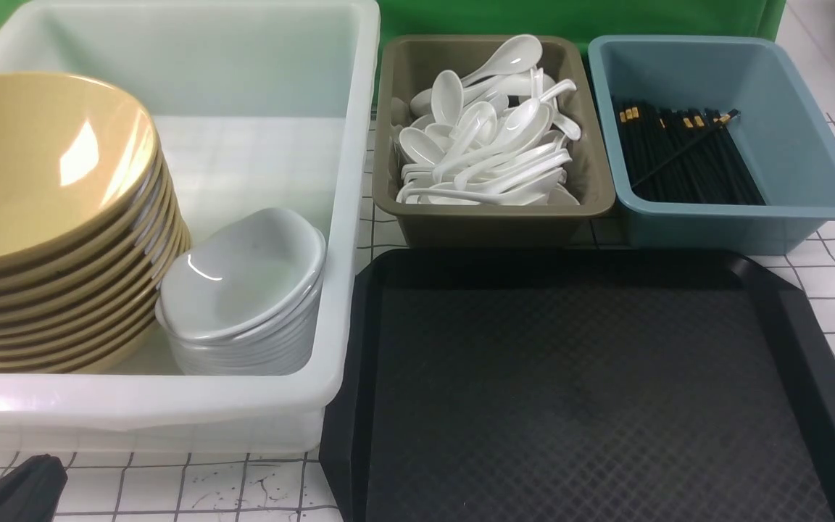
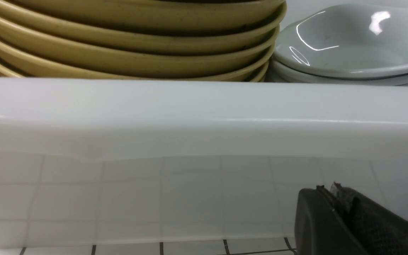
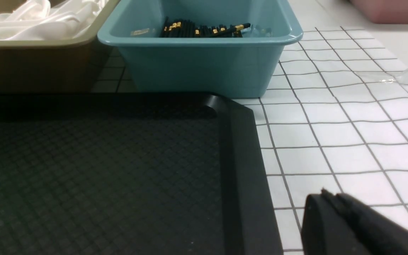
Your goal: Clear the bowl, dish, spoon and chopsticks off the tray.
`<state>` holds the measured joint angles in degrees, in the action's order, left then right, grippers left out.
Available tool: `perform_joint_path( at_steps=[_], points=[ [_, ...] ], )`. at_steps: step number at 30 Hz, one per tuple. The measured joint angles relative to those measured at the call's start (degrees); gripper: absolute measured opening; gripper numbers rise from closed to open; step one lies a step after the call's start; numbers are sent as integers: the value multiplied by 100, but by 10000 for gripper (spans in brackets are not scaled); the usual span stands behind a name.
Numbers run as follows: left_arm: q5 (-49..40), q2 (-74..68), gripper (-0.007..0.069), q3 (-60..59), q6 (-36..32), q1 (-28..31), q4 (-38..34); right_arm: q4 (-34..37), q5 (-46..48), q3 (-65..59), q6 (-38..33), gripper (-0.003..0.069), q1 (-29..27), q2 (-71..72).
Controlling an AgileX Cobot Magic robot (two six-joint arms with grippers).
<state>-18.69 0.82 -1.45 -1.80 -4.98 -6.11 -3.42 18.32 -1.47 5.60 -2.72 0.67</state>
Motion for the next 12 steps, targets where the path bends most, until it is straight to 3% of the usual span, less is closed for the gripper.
perform_joint_path(
  at_steps=[12],
  points=[
    [0, 0, -7, 0, 0, 0, 0, 0, 5, 0, 0, 81, 0, 0]
  ],
)
